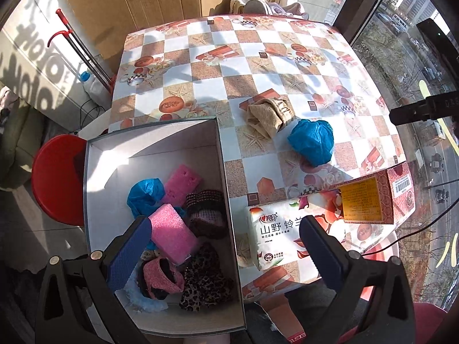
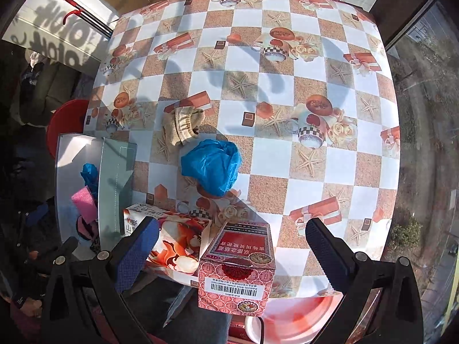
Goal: Organize soft objects
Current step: 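Move both tools back toward the beige hat and blue mesh bag, then grasp the blue mesh bag with the right tool while the left tool grasps the beige knitted hat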
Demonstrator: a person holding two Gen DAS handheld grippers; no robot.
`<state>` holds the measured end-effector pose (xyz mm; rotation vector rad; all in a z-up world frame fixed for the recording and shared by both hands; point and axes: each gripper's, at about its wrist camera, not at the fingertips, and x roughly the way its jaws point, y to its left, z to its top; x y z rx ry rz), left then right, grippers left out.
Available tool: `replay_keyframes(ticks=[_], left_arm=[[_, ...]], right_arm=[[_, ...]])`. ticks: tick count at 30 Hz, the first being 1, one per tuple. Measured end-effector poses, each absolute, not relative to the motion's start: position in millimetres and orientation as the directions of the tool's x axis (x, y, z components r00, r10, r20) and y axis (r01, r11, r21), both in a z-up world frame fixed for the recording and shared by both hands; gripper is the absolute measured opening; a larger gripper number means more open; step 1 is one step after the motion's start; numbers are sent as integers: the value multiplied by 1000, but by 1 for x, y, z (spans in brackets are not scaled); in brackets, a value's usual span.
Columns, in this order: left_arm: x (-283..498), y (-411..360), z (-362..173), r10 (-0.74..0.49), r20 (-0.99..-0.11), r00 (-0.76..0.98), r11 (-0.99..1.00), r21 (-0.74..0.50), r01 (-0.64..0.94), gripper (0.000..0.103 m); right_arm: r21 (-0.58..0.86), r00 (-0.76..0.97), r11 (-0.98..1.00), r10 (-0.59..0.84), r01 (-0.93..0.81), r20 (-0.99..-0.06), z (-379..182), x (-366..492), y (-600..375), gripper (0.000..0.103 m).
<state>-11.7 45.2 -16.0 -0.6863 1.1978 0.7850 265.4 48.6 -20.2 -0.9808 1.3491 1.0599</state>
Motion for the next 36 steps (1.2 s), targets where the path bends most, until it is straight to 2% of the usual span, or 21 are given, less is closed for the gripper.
replay_keyframes(ticks=[15, 18, 20, 26, 31, 36], left_arm=[[39, 81, -20, 139, -987, 77, 479, -1, -878, 103], [59, 92, -25, 131, -989, 72, 482, 0, -876, 103], [75, 101, -31, 124, -990, 71, 493, -1, -870, 103], [128, 132, -69, 54, -994, 95, 500, -55, -864, 103], [158, 159, -119, -18, -997, 76, 428, -77, -901, 103], [173, 174, -159, -24, -999, 28, 384, -36, -923, 103]], right_arm=[[96, -50, -134, -311, -986, -949, -186, 235, 136, 103], [40, 15, -161, -322, -986, -946, -206, 236, 141, 103], [-17, 55, -128, -300, -992, -952, -210, 250, 142, 103], [-77, 38, 138, -263, -987, -964, -209, 347, 116, 103], [-40, -44, 360, -222, -932, -974, -200, 420, 72, 103], [18, -74, 392, -128, -920, -989, -190, 421, 54, 103]])
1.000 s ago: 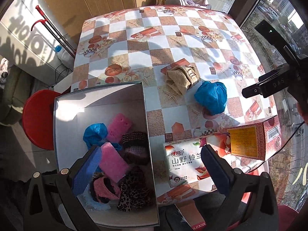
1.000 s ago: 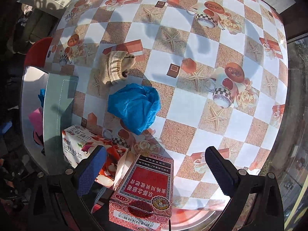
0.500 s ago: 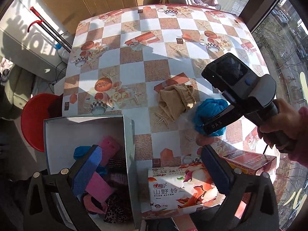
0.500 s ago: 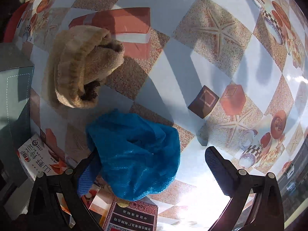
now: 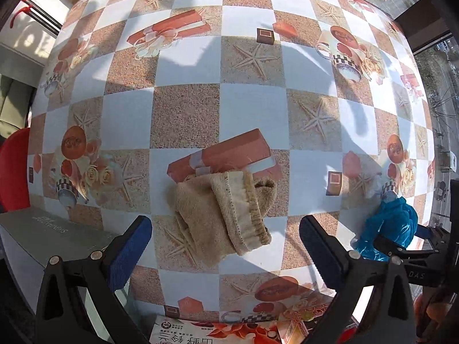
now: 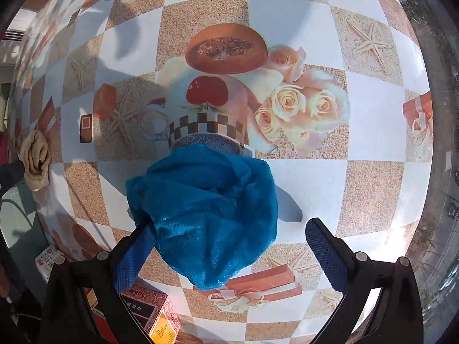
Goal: Organize soft objects
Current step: 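Grasp the blue mesh bag with the right tool while the left tool grasps the beige knitted hat, then carry the blue mesh bag and beige hat with both tools over the white box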
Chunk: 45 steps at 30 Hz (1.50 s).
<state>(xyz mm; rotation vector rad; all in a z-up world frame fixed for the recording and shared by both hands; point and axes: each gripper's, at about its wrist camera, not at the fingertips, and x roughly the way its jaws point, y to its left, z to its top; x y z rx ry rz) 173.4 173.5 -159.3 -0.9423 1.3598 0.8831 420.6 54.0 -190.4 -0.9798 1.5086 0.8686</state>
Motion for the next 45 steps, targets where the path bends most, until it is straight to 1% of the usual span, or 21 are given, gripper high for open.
replay_keyframes(ticks=[4, 9, 11, 17, 21, 23, 24, 25, 26, 27, 28, 34, 38, 39, 45], left_arm=[[176, 176, -181, -30, -1000, 6, 362, -17, -932, 103], [173, 174, -201, -66, -998, -18, 336, -6, -942, 103], [169, 174, -203, -68, -998, 17, 307, -37, -951, 103], [166, 171, -201, -46, -999, 23, 299, -35, -954, 103], [168, 175, -205, -90, -996, 8, 294, -34, -955, 103], [169, 175, -203, -83, -996, 10, 306, -35, -951, 101], [170, 173, -200, -70, -997, 15, 322, -36, -946, 95], [173, 170, -195, -48, -999, 19, 343, -34, -939, 82], [176, 168, -190, -27, -999, 28, 366, -36, -930, 73], [180, 164, -185, -14, -999, 30, 399, -33, -916, 49], [184, 162, -182, -12, -1000, 26, 430, -29, -902, 33], [186, 140, -144, 65, -996, 68, 527, -24, -849, 32], [170, 129, -116, 102, -991, 92, 567, -18, -824, 32], [163, 115, -107, 112, -989, 99, 572, -18, -820, 32], [155, 85, -70, 138, -981, 135, 604, -25, -797, 32]], right_arm=[[-76, 32, 348, -129, -934, -991, -196, 401, 48, 103], [-68, 38, 357, -90, -932, -995, -193, 401, 40, 103], [-68, 43, 355, -79, -932, -996, -194, 394, 38, 103], [-71, 54, 349, -59, -934, -997, -189, 388, 39, 103], [-77, 60, 345, -60, -935, -996, -186, 383, 38, 103], [-79, 66, 347, -49, -935, -997, -179, 378, 40, 95], [-77, 70, 347, -31, -935, -997, -172, 376, 39, 83], [-74, 74, 344, -13, -936, -997, -167, 375, 38, 63], [-70, 77, 339, 8, -938, -997, -159, 373, 39, 50], [-59, 69, 338, 19, -939, -997, -155, 372, 38, 31], [-30, 41, 350, 24, -936, -999, -152, 373, 38, 31], [61, -26, 431, 86, -900, -996, -119, 379, 23, 31], [98, -46, 451, 125, -887, -991, -88, 374, 7, 31], [106, -49, 457, 134, -883, -990, -81, 372, 3, 31], [162, -75, 503, 189, -849, -979, -52, 372, -19, 31]])
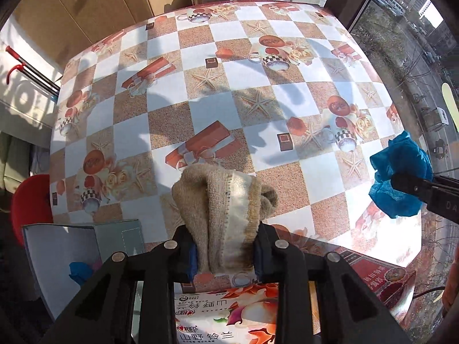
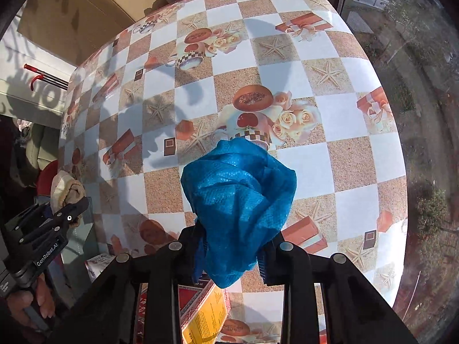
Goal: Organize soft objects
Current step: 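Carry the blue mesh bag and beige hat with both tools over the white box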
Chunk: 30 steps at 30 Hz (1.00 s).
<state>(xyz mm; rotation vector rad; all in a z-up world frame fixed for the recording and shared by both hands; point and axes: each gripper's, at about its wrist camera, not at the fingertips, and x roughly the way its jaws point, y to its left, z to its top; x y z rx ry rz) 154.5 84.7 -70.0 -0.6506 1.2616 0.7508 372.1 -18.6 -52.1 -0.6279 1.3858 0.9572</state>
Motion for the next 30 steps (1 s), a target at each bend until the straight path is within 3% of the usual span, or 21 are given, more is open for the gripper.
replay_keyframes(ticks=[16, 30], left_arm=[[43, 57, -15, 203, -960, 193, 559, -48, -828, 32], [-72, 50, -9, 245, -959, 143, 381, -40, -924, 33]], right_arm=[[218, -84, 425, 311, -879, -947, 4, 253, -9, 31], [221, -175, 156, 266, -963, -948, 8, 110, 33, 31]])
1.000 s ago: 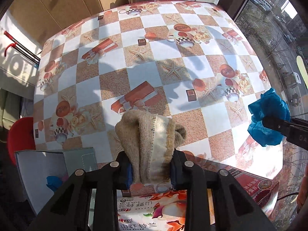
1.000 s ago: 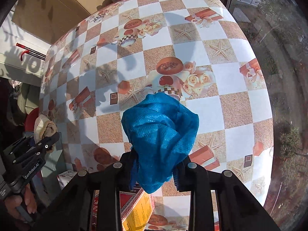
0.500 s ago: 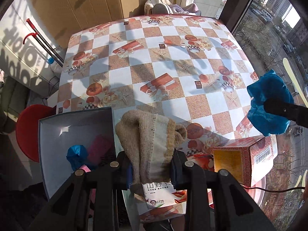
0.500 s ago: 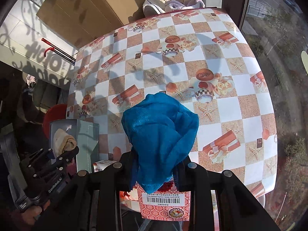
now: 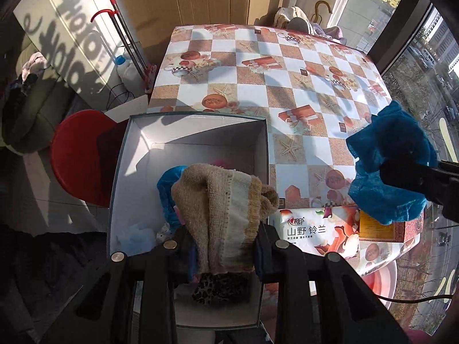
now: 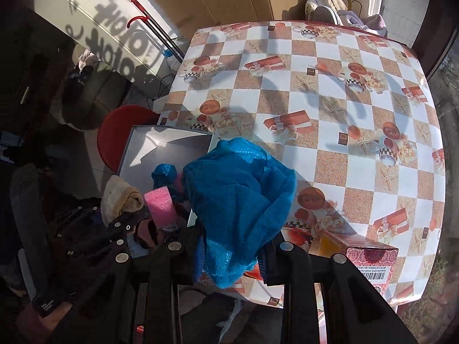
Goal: Organize soft objects
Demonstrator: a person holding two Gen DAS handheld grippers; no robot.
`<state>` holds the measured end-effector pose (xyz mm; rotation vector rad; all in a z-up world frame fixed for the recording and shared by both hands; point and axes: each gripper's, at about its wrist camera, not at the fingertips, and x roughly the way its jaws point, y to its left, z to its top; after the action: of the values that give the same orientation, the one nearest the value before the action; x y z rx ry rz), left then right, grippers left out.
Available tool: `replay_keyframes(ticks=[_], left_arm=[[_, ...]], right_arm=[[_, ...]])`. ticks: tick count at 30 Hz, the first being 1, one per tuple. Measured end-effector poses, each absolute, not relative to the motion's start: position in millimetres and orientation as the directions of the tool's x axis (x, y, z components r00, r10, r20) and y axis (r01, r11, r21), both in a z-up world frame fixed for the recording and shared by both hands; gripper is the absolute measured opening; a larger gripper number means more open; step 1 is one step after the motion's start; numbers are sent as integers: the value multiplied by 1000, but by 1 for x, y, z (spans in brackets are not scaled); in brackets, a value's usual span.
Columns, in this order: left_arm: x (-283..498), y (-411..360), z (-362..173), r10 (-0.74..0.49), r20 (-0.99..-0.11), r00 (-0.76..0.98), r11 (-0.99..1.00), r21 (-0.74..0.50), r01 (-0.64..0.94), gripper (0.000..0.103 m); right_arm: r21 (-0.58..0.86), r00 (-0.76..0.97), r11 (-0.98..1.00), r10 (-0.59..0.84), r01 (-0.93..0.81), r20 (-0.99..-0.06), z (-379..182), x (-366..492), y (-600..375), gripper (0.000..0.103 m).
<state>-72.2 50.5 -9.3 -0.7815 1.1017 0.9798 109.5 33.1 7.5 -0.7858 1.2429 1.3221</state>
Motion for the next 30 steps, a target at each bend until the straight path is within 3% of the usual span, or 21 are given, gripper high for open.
replay_keyframes(ticks=[5, 7, 8, 10, 12, 21, 30], left_arm=[[-105, 48, -12, 260, -958, 123, 312, -38, -949, 35], [-115, 44, -10, 284, -950, 132, 295, -45, -955, 44], [-120, 42, -9, 293, -946, 138, 287, -51, -957, 56], [-127, 40, -9, 288, -948, 135, 276, -53, -960, 85], [-131, 38, -8, 290, -948, 133, 273, -51, -961, 86], [-153, 36, -1, 302, -940, 158, 201, -99, -975, 85], [-159, 30, -5, 288, -950, 120, 181, -69, -981, 85]], right_arm=[[216, -203, 31, 229, -976, -952, -2, 59, 59, 31], [203, -200, -10, 218, -979, -955, -5, 44, 67, 32], [202, -203, -25, 210, -979, -956, -7, 37, 72, 36], [203, -208, -45, 194, -978, -959, -9, 27, 79, 87], [180, -186, -47, 216, -983, -959, -6, 21, 82, 102], [91, -100, -50, 192, -995, -976, -2, 11, 76, 102], [102, -107, -39, 168, -994, -980, -6, 4, 69, 102]])
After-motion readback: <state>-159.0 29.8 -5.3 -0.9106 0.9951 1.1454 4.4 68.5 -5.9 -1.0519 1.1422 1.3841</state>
